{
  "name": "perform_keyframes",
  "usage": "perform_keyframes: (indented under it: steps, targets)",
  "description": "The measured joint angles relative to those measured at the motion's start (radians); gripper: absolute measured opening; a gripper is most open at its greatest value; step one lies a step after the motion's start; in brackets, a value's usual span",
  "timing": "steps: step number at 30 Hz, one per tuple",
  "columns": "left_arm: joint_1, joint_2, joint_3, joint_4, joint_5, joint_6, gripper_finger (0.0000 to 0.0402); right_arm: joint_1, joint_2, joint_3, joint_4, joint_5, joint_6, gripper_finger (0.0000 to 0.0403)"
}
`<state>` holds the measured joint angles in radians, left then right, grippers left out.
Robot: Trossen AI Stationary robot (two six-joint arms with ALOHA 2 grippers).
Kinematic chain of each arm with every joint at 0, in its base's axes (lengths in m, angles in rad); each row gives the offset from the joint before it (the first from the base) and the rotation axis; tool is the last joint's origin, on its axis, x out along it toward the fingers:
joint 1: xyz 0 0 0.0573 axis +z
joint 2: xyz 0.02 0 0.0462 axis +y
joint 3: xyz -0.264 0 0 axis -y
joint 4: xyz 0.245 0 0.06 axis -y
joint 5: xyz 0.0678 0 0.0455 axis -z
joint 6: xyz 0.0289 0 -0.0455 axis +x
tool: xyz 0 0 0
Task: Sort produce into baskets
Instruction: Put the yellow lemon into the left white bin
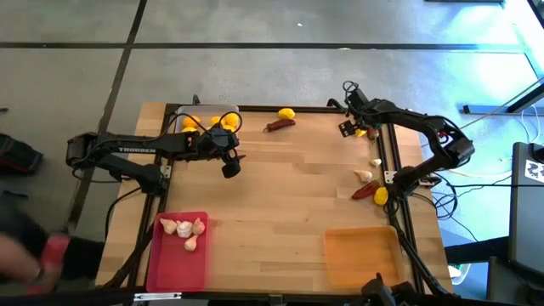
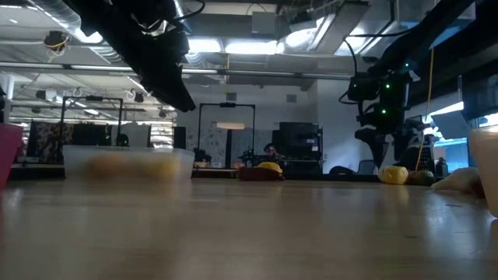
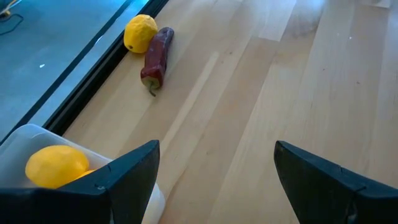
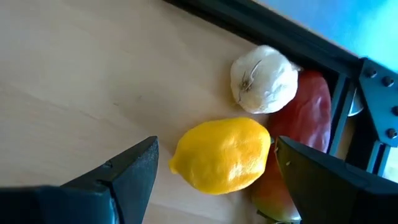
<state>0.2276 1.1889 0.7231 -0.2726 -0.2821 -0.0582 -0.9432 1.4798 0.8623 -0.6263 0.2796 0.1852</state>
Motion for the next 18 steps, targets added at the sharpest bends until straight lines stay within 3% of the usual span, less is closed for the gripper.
perform_keyframes:
  steps: [6, 18]
  targets:
    - [0.000, 0.000, 0.000, 0.000, 0.000, 0.000, 0.0313, 0.001, 0.031, 0.002, -0.037, -0.001, 0.034, 0.0308]
    - [0.000, 0.000, 0.000, 0.000, 0.000, 0.006, 0.0313, 0.000, 0.077, 0.004, -0.051, 0.001, 0.045, 0.0244]
